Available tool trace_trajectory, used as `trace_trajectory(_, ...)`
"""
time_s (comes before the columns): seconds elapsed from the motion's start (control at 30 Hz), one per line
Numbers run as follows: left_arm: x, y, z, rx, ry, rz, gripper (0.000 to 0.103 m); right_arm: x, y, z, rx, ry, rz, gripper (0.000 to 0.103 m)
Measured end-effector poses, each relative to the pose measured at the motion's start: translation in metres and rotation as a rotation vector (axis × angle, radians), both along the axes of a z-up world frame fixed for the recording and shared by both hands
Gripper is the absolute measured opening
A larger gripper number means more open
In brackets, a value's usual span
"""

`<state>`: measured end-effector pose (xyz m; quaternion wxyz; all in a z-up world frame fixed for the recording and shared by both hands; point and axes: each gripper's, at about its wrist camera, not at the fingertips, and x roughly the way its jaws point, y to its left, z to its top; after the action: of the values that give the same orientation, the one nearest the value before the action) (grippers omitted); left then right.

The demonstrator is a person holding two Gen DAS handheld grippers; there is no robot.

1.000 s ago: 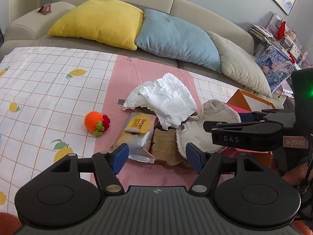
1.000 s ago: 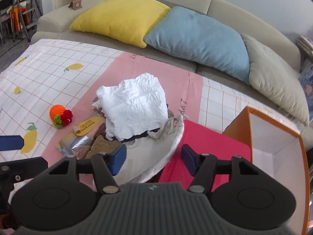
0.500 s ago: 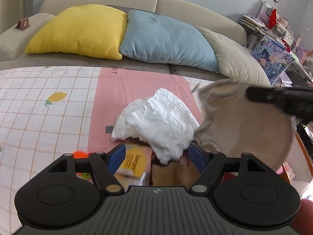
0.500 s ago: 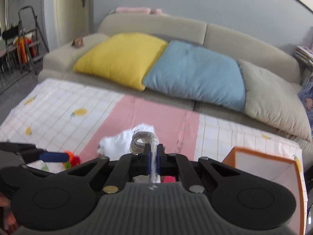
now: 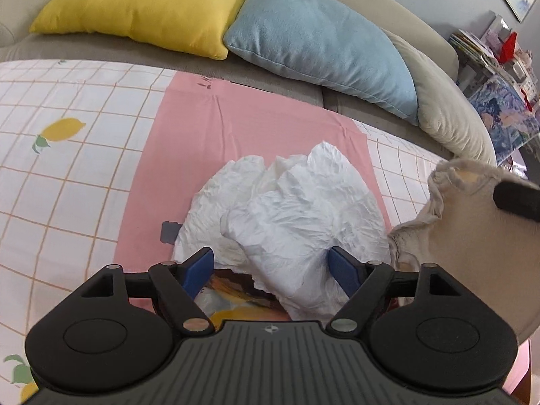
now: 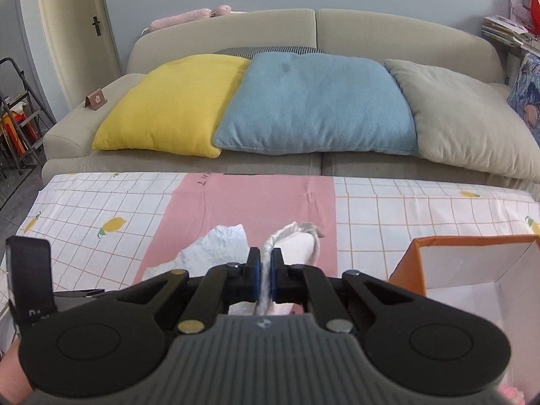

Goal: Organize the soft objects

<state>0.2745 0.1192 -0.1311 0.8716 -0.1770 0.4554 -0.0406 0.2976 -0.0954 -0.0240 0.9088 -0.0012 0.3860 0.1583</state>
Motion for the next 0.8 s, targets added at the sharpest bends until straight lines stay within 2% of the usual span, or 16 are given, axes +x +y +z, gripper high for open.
trace_trajectory(0.1,0.005,0.002,-0.002,-0.035,-0.002,0.018,0.093,-0.002,0.002,-0.004,-0.007,0.012,0.01,0.004)
trace_trajectory(0.13,0.006,0.003,-0.003,-0.054,-0.003,0.021,0.09,-0.002,0.002,-0.005,-0.008,0.017,0.011,0.004)
trace_trajectory(0.17,0.007,0.004,-0.004,-0.08,-0.007,0.018,0.077,-0.003,0.002,-0.006,-0.009,0.022,0.012,0.004)
trace_trajectory(0.2,0.007,0.005,-0.004,-0.105,-0.013,0.009,0.058,-0.004,0.002,-0.007,-0.011,0.025,0.013,0.004)
trace_trajectory(0.23,0.007,0.004,-0.003,-0.114,-0.022,0.0,0.051,-0.004,0.002,-0.007,-0.013,0.026,0.013,0.004)
trace_trajectory(0.33,0.007,-0.003,0.005,-0.057,-0.049,-0.03,0.035,-0.006,0.002,-0.008,-0.016,0.032,0.015,0.004)
trace_trajectory(0.4,0.004,-0.005,0.01,-0.032,-0.058,-0.03,0.02,-0.007,0.001,-0.008,-0.017,0.034,0.015,0.004)
trace_trajectory(0.47,0.0,-0.005,0.017,-0.024,-0.078,-0.018,0.009,-0.009,0.0,-0.007,-0.015,0.036,0.014,0.004)
trace_trajectory(0.7,-0.028,-0.012,0.075,0.06,-0.227,-0.033,0.006,-0.021,-0.013,0.01,0.035,-0.001,0.01,0.003)
trace_trajectory(0.8,-0.041,-0.011,0.103,0.058,-0.286,-0.018,0.006,-0.028,-0.019,0.022,0.068,-0.021,0.014,0.003)
